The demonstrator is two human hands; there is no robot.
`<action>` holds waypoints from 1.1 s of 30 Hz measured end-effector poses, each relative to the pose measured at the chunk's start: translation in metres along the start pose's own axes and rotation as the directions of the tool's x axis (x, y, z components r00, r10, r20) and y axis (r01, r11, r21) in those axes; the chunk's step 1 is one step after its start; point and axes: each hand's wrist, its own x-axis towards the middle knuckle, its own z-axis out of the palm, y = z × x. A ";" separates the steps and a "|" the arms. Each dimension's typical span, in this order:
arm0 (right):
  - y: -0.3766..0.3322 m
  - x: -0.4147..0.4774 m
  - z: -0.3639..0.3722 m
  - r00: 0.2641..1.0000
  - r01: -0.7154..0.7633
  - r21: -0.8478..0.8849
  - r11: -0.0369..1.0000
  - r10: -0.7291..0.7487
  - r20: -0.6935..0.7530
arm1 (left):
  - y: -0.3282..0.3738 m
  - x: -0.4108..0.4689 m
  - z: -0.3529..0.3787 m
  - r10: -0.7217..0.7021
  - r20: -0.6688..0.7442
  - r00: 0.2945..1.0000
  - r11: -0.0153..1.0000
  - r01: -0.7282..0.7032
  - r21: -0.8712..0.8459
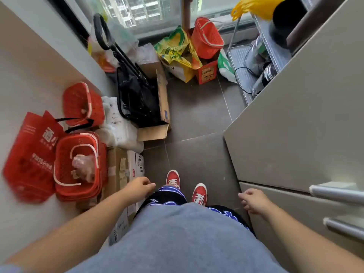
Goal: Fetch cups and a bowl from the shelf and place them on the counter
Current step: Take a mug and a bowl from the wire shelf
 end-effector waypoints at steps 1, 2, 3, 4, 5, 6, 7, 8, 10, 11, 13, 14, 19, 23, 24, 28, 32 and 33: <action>-0.016 0.010 0.000 1.000 0.029 0.012 1.000 -0.029 -0.006 | -0.004 0.001 -0.004 -0.017 -0.006 1.000 1.000 0.017 -0.003; -0.035 0.014 -0.001 0.999 0.034 0.005 0.999 -0.034 -0.018 | -0.007 0.002 -0.010 -0.052 -0.020 0.998 0.999 0.052 -0.003; -0.059 0.019 -0.001 0.999 0.043 0.015 0.999 -0.043 -0.017 | -0.013 0.005 -0.015 -0.075 -0.018 0.997 0.997 0.075 -0.003; -0.086 0.023 -0.002 0.998 0.062 0.029 0.998 -0.062 -0.004 | -0.017 0.006 -0.021 -0.107 -0.012 0.994 0.994 0.107 -0.011; -0.112 0.027 -0.001 0.997 0.082 0.054 0.995 -0.082 0.005 | -0.022 0.010 -0.029 -0.129 -0.011 0.992 0.991 0.129 -0.023; -0.135 0.033 0.000 0.994 0.109 0.054 0.993 -0.110 0.004 | -0.026 0.017 -0.038 -0.141 -0.023 0.990 0.990 0.141 -0.021; -0.158 0.038 0.001 0.991 0.136 0.046 0.990 -0.136 0.004 | -0.029 0.023 -0.047 -0.143 -0.032 0.989 0.990 0.142 -0.018; -0.179 0.044 0.002 0.987 0.159 0.027 0.987 -0.160 0.005 | -0.031 0.031 -0.058 -0.147 -0.030 0.989 0.989 0.147 -0.012; -0.219 0.055 0.003 0.980 0.201 0.008 0.980 -0.201 0.001 | -0.033 0.049 -0.079 -0.163 -0.003 0.987 0.986 0.163 -0.029; -0.236 0.061 0.003 0.977 0.212 0.003 0.977 -0.212 -0.006 | -0.032 0.059 -0.092 -0.172 0.008 0.985 0.984 0.173 -0.039; -0.263 0.072 0.001 0.973 0.226 -0.015 0.974 -0.226 -0.039 | -0.025 0.082 -0.123 -0.177 -0.009 0.984 0.983 0.177 -0.052; -0.272 0.075 -0.002 0.972 0.229 -0.017 0.973 -0.229 -0.051 | -0.020 0.093 -0.140 -0.167 -0.029 0.985 0.984 0.165 -0.060; -0.290 0.084 -0.031 0.973 0.188 -0.081 0.979 -0.197 -0.121 | 0.039 0.139 -0.211 -0.086 -0.051 0.995 0.996 0.085 -0.026; -0.281 0.085 -0.063 0.979 0.080 -0.053 0.995 -0.089 -0.183 | 0.109 0.178 -0.251 0.016 -0.046 0.999 0.998 -0.019 -0.057; -0.278 0.087 -0.070 0.981 0.048 -0.030 0.998 -0.053 -0.184 | 0.129 0.188 -0.260 0.038 -0.051 0.998 0.997 -0.041 -0.062; -0.275 0.098 -0.093 0.981 -0.053 0.012 0.999 0.054 -0.188 | 0.209 0.219 -0.287 0.127 -0.049 0.991 0.989 -0.131 -0.074; -0.322 0.111 -0.106 0.989 0.033 0.016 0.999 -0.031 -0.144 | 0.291 0.232 -0.305 0.235 -0.057 0.970 0.972 -0.236 -0.013; -0.340 0.112 -0.108 0.989 0.074 0.006 0.997 -0.073 -0.129 | 0.312 0.233 -0.309 0.270 -0.049 0.962 0.963 -0.270 0.012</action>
